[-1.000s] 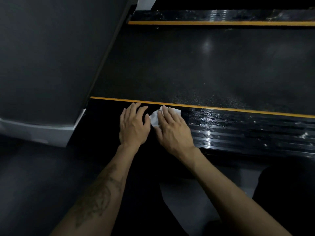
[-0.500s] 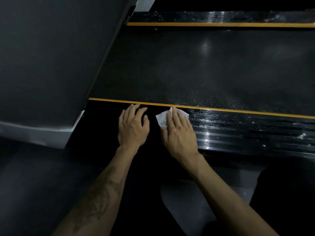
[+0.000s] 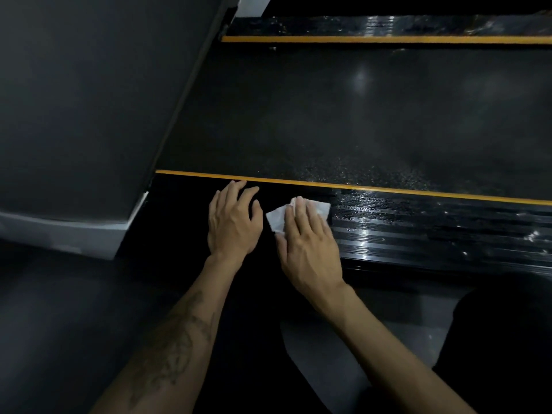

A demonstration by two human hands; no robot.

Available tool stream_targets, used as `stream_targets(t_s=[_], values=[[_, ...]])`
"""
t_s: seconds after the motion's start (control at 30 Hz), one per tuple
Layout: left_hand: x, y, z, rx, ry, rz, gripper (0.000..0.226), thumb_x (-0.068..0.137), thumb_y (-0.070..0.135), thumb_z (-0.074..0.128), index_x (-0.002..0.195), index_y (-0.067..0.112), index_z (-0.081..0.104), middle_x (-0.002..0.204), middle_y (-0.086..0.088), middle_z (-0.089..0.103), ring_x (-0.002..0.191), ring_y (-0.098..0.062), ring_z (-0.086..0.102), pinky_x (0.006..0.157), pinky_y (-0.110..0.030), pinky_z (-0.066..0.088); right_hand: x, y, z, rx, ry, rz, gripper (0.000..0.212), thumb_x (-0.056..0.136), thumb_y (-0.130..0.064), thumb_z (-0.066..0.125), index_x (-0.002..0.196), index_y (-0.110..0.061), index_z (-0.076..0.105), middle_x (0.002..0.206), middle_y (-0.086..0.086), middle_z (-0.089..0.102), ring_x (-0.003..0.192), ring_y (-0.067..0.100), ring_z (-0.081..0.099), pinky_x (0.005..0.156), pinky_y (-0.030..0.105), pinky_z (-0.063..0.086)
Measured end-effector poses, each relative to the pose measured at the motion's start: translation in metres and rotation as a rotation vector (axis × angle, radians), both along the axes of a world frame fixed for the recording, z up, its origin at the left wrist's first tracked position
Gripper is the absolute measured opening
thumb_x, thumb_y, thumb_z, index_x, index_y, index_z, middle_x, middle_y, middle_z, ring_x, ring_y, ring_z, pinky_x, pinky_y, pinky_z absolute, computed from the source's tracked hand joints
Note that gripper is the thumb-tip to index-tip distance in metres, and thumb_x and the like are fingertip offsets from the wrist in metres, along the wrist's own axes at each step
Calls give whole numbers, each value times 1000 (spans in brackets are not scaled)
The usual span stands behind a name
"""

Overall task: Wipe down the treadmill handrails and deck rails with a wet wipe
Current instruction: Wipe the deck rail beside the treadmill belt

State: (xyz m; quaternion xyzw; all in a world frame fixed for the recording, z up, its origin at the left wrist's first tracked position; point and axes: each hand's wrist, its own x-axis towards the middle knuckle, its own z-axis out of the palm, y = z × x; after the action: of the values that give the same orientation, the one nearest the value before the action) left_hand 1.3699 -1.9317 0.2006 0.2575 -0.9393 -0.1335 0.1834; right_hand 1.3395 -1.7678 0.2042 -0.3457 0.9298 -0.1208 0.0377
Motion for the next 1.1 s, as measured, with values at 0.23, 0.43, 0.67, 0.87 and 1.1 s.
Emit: stream_targets(t_s=[0.23,0.43,0.67,0.87,1.1], values=[[0,0,1,-2,0,5,36,102,27,52,136,19,64,147,-3,54,144,-22,42,123,-46,28,-19,2,7,18,20,-5,64,111,-46,16,164,-9,14,172,11,4,159,22,-1,129,38,3],[0,0,-2,-15,-2,7,36,102,27,52,135,18,63,146,-3,55,143,-22,43,122,-47,29,7,0,2,-17,-19,9,62,111,-44,18,164,-12,16,172,10,4,159,24,-2,130,40,3],[-1,-1,-4,-17,22,10,35,101,26,54,133,19,65,145,-3,56,140,-22,46,122,-47,30,1,7,1,-18,-7,-41,64,111,-45,17,163,-8,13,172,11,2,159,22,-4,129,39,5],[-1,-2,-6,-25,38,1,35,100,25,54,132,18,66,143,-3,57,139,-22,47,121,-48,32,-3,1,-1,-12,25,39,62,111,-43,21,163,-8,19,171,11,9,159,22,4,129,38,8],[-1,-1,-4,-12,33,4,35,101,29,53,132,18,66,143,-3,58,138,-22,48,119,-49,34,11,10,-3,-46,21,-67,63,112,-43,16,162,-6,19,171,13,9,159,23,3,129,38,3]])
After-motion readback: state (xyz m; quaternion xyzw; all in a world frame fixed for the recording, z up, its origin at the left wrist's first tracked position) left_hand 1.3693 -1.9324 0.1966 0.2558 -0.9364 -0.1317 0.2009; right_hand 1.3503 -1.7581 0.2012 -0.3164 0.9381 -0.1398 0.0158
